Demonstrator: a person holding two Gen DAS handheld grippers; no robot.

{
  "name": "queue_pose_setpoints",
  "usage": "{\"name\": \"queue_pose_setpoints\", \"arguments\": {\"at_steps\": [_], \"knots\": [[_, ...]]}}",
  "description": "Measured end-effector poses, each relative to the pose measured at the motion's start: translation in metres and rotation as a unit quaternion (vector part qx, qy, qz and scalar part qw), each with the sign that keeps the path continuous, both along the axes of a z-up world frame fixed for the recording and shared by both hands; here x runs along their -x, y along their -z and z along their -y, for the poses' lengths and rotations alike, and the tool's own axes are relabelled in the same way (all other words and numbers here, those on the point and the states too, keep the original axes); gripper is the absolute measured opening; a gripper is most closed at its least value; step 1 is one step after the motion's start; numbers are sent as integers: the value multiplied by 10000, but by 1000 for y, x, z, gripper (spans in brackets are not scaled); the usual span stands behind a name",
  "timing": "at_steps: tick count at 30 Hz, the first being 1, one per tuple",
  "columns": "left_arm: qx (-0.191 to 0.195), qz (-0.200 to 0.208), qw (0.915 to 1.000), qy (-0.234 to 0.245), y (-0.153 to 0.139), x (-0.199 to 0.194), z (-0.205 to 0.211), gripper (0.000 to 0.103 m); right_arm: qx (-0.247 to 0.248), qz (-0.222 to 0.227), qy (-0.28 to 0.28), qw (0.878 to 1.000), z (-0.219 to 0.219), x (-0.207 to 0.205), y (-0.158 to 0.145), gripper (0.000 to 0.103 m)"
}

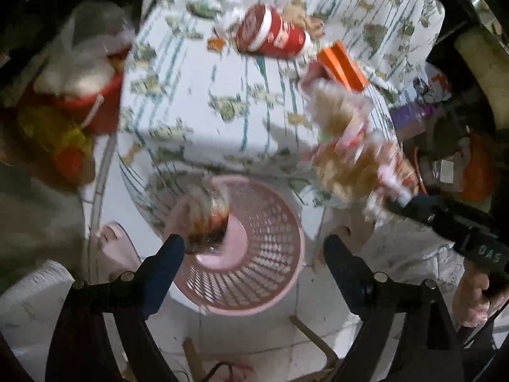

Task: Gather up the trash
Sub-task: 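Release the wrapper into the pink basket with left tool while right releases paper, then move both tools back over the remaining trash on the cloth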

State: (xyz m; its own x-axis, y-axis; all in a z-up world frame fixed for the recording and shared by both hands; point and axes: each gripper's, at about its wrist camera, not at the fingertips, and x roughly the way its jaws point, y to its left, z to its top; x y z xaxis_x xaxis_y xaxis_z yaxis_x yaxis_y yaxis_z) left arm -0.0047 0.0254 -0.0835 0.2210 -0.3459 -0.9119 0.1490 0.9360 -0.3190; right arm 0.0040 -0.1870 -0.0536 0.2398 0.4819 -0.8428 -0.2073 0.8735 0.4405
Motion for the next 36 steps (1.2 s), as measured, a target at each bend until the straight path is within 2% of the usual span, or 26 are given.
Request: {"name": "queue_pose_setpoints", "arguments": {"at_steps": [2,4,5,6,7,9,13,17,19,23,26,31,34,36], "knots": [[21,159,9997,-204,-8,-3,-10,90,-119,-162,-67,9998,-3,-5,7,18],[59,361,9984,-435,-18,-5,-21,90,-47,-222,-130,9997,-7,-6,13,22],[28,477,9975,-511,-22,-6,-25,90,25,-239,-166,9996,-10,-6,17,33],[-66,662,9960,-595,-27,-7,-30,90,110,-269,-206,9994,-12,-5,20,49],[-199,848,9939,-674,-32,-8,-33,90,189,-283,-230,9992,-14,-4,22,53],[-366,1085,9903,-784,-39,-9,-38,90,386,-175,-287,9987,-18,-2,23,53],[-572,1445,9839,-885,-52,-5,-41,90,666,468,-65,9967,-16,0,4,55],[-1052,2302,9624,-991,-75,7,-33,90,857,1312,352,9870,-2,1,-27,63],[-1021,2659,9529,-1042,-88,14,-31,90,925,1732,539,9790,4,3,-42,68],[-835,3109,9385,-1248,-105,24,-33,90,1116,2215,691,9663,4,8,-58,76],[-820,3293,9314,-1314,-114,27,-33,90,1302,2393,735,9594,3,10,-63,78],[-947,3377,9257,-1415,-119,23,-29,92,1444,2445,788,9556,2,5,-61,79],[-1059,3304,9268,-1439,-118,18,-25,92,1436,2360,900,9569,5,0,-60,79],[-999,3278,9281,-1453,-118,17,-24,92,1417,2324,968,9574,7,-2,-60,79]]}}
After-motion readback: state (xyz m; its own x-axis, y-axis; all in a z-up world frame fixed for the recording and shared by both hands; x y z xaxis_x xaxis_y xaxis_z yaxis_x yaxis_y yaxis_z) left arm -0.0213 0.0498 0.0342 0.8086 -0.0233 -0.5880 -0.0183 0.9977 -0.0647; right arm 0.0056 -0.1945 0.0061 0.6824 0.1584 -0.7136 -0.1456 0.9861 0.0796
